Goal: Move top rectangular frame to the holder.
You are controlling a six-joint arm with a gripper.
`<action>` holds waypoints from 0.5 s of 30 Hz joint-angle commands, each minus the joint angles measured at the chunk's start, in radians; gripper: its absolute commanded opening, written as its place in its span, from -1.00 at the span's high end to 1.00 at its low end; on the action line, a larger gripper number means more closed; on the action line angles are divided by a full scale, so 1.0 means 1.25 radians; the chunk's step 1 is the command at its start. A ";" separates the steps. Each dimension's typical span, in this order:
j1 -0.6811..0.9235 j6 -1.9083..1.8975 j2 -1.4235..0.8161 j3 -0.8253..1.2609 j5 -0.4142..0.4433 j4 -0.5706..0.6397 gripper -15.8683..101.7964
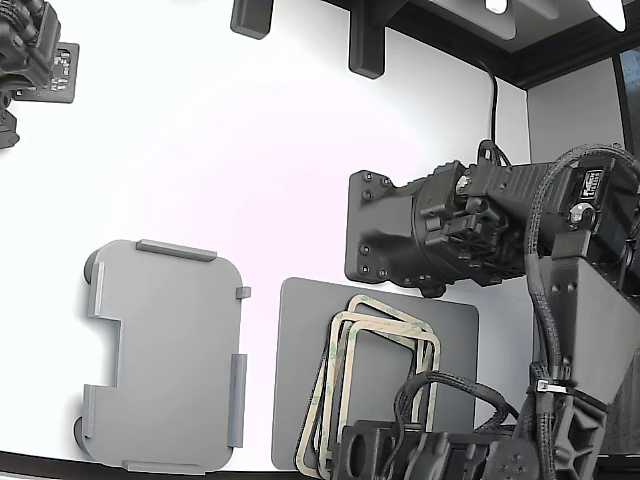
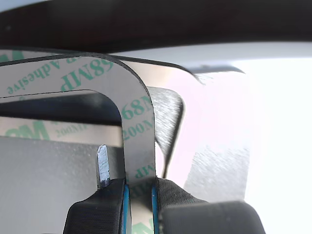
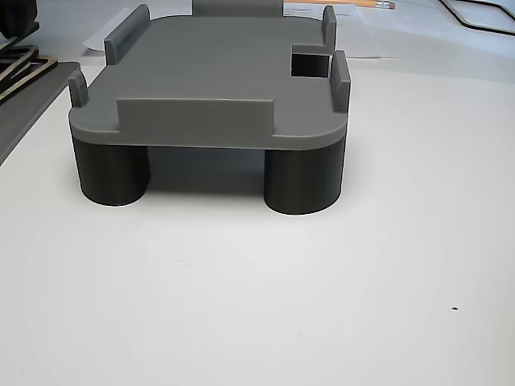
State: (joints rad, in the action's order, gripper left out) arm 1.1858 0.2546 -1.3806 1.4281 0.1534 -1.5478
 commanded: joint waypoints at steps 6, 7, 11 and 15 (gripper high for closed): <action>-0.028 -0.279 -0.157 -0.054 0.034 -0.072 0.92; -0.034 -0.320 -0.182 -0.043 0.044 -0.074 0.92; -0.067 -0.519 -0.293 0.025 0.079 -0.075 0.92; -0.117 -0.752 -0.384 0.092 0.101 -0.072 0.92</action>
State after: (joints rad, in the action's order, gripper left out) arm 1.0815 -0.4234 -1.7717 1.5294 0.2730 -1.6398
